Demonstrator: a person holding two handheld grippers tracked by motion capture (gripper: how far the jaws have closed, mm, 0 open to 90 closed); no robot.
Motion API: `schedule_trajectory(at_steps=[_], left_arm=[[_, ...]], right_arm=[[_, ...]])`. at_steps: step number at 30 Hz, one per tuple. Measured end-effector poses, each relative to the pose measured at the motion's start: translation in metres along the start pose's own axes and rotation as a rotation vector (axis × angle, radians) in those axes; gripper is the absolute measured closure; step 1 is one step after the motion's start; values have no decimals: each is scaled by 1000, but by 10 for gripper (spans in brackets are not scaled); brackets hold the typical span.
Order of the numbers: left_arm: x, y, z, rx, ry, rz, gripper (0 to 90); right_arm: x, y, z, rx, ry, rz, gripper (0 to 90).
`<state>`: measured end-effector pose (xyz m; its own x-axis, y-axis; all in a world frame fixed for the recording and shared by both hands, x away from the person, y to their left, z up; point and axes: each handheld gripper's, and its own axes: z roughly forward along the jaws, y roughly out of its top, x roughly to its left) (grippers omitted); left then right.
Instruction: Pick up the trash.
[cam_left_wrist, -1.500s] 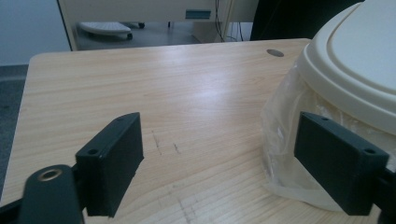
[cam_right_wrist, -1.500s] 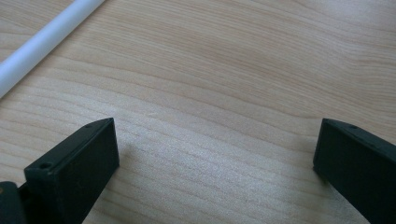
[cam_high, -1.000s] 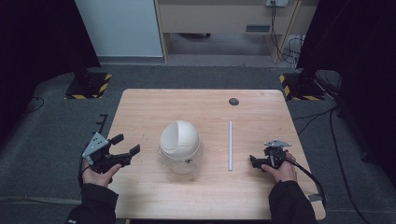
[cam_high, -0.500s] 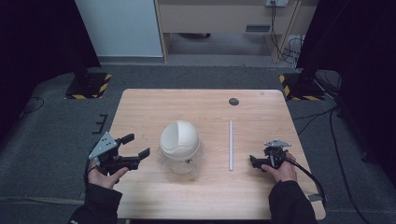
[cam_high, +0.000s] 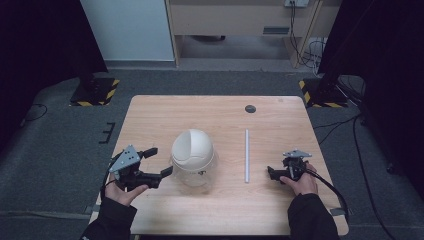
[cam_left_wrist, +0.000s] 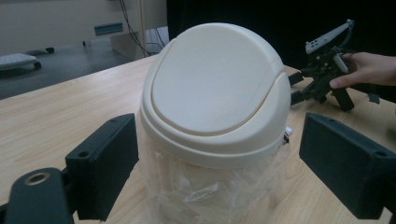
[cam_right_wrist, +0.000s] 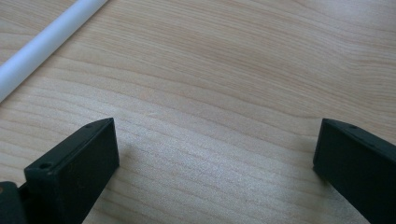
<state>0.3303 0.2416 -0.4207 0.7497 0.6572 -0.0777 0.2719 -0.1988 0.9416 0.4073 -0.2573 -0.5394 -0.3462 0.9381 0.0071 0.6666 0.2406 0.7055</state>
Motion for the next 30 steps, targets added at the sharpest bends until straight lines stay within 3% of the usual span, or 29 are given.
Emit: schedule_trajectory(at_steps=[17,30], left_arm=[[-16,1,30,46,-60,36,114],[-20,5,44,59,-77,57,117]], right_arm=[[0,0,0,0,0,0,5],[0,0,0,0,0,0,5]])
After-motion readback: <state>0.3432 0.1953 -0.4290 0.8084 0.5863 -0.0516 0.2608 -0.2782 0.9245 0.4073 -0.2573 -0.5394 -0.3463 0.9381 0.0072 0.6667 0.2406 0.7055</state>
